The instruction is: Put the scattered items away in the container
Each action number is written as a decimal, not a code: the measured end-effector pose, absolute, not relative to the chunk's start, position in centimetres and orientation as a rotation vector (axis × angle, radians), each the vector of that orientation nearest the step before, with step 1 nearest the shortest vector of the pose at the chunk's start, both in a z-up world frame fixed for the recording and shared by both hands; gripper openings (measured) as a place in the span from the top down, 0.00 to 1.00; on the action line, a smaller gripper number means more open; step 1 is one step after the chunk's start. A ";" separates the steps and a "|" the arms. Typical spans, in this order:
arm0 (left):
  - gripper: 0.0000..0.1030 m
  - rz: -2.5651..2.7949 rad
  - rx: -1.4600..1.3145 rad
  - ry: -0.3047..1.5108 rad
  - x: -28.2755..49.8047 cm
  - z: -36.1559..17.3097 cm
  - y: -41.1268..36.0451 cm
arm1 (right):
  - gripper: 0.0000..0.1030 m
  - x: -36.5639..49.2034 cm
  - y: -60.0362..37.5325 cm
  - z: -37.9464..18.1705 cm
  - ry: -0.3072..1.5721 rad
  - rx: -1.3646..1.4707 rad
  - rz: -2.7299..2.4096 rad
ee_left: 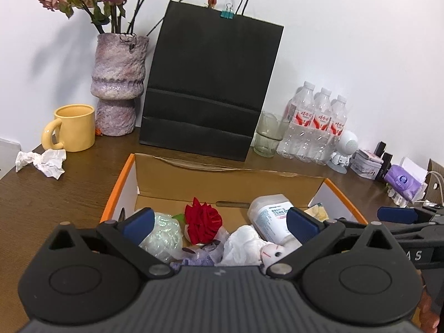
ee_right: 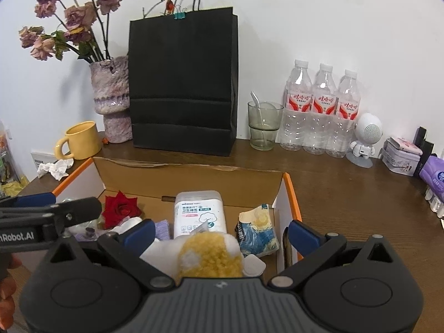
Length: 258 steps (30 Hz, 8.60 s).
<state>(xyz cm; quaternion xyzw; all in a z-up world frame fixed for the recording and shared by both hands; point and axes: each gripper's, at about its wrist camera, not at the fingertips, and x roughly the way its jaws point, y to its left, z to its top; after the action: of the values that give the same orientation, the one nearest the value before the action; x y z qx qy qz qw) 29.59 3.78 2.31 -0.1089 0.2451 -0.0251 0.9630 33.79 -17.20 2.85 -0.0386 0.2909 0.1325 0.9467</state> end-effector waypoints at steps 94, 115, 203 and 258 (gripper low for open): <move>0.77 -0.098 -0.106 0.620 17.1 -2.5 7.1 | 1.00 20.8 -13.2 -2.9 0.676 -0.008 0.325; 0.77 -0.068 -0.140 0.630 16.9 -2.9 8.7 | 0.80 23.1 -12.3 -4.6 0.726 -0.012 0.253; 0.00 -0.036 -0.142 0.515 19.8 5.6 3.1 | 0.00 22.7 -17.1 6.8 0.567 -0.028 0.340; 0.00 0.001 -0.077 0.496 12.5 5.2 2.2 | 0.00 15.3 -17.3 6.2 0.558 -0.057 0.353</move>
<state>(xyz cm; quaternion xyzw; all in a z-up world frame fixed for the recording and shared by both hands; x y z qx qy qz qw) 12.45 2.17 5.24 -0.0383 0.2456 0.0007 0.9686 15.33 -17.27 6.16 -0.0280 0.2739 0.1732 0.9456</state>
